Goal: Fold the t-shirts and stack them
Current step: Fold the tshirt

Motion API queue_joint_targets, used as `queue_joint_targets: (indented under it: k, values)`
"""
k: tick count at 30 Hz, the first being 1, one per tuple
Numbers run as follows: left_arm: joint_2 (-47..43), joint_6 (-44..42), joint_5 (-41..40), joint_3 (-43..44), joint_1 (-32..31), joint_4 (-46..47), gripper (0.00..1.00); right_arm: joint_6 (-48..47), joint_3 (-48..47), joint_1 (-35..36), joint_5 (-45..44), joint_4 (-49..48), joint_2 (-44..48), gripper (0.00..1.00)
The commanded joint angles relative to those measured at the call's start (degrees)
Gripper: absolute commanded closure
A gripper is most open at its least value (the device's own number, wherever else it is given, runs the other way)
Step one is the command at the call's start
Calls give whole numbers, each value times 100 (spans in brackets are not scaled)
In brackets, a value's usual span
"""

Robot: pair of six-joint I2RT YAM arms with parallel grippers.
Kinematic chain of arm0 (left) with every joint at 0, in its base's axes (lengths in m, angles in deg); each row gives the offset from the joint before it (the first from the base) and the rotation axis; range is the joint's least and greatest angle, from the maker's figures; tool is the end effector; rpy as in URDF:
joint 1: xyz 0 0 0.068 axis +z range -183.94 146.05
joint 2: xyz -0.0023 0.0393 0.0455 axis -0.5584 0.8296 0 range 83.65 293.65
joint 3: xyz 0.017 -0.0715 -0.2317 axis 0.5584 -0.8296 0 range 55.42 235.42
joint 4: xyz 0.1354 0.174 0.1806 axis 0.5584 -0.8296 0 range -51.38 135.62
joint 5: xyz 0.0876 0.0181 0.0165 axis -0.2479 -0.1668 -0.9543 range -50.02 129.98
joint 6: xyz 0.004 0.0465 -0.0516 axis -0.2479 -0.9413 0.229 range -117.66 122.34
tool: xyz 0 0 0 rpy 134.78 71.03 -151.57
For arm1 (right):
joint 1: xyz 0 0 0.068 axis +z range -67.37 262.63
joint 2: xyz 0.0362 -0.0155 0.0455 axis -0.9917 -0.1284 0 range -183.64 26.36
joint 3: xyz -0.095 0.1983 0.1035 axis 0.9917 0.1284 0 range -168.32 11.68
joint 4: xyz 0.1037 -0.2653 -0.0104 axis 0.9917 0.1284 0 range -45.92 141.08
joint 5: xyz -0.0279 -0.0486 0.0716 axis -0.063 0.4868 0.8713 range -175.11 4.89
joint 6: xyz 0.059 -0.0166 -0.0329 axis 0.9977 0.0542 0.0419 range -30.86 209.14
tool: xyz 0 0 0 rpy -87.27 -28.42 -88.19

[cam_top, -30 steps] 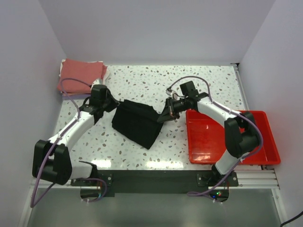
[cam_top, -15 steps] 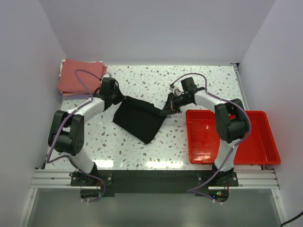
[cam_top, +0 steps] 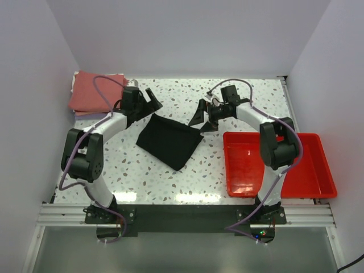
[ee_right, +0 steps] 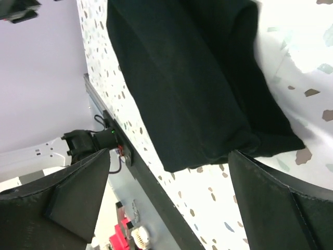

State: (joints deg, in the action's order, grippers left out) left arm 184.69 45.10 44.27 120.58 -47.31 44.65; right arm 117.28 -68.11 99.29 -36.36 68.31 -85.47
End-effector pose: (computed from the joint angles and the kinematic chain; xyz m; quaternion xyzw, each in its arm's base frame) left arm 0.4106 -0.1020 0.1545 -0.2106 0.8687 -0.2399 0.3787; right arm 0.3990 0.1639 0.1449 -0.0320 0.8793 0.4658 0.0938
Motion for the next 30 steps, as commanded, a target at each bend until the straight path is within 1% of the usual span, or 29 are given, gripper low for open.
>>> queue_joint_targets:
  k: [1, 4, 7, 8, 9, 11, 13, 17, 18, 20, 21, 22, 23, 26, 30]
  values:
    - [-786, -181, 133, -21, -8, 326, 0, -159, -134, 117, 127, 29, 643, 1]
    - [-1269, -198, 28, -293, -105, 107, 0, -274, 120, 354, -58, 152, 1108, 1]
    - [-1823, -146, -78, -715, -140, -157, 0, -467, 270, 775, -575, 354, 1365, 1]
    - [-1989, -128, -113, -872, -149, -132, 0, -502, 288, 1055, -864, 424, 1444, 1]
    - [-2287, -93, -139, -1187, -149, -70, 0, -590, 306, 1189, -946, 399, 1445, 1]
    - [-2561, -66, -157, -1418, -149, -8, 0, -556, 289, 1470, -1008, 276, 1297, 1]
    - [-2615, -49, -131, -1603, -149, -26, 0, -477, 192, 1602, -1095, 153, 1138, 1]
    - [-2528, -14, 19, -1735, -149, -26, 0, -511, -220, 1840, -1377, -23, 567, 1]
    - [-2510, -22, 19, -1744, -149, -26, 0, -564, -317, 1840, -1386, -67, 305, 1]
    - [-2475, -5, 36, -1753, -158, 9, 0, -617, -703, 1840, -1517, -111, 31, 1]
    - [-2457, -14, 45, -1762, -149, 9, 0, -678, -1070, 1832, -1587, -59, -310, 1]
    - [-2439, -14, 45, -1762, -158, 9, 0, -713, -1248, 1823, -1875, 55, -443, 1]
    - [-2396, -14, 63, -1779, -149, 201, 0, -713, -1545, 1831, -2252, 73, -584, 1]
    - [-2212, -40, 176, -1779, -149, 361, 0, -618, -1829, 1788, -2922, -137, -1006, 1]
    - [-1921, -92, 247, -1753, -149, 510, 0, -398, -2014, 1682, -2968, -515, -1376, 1]
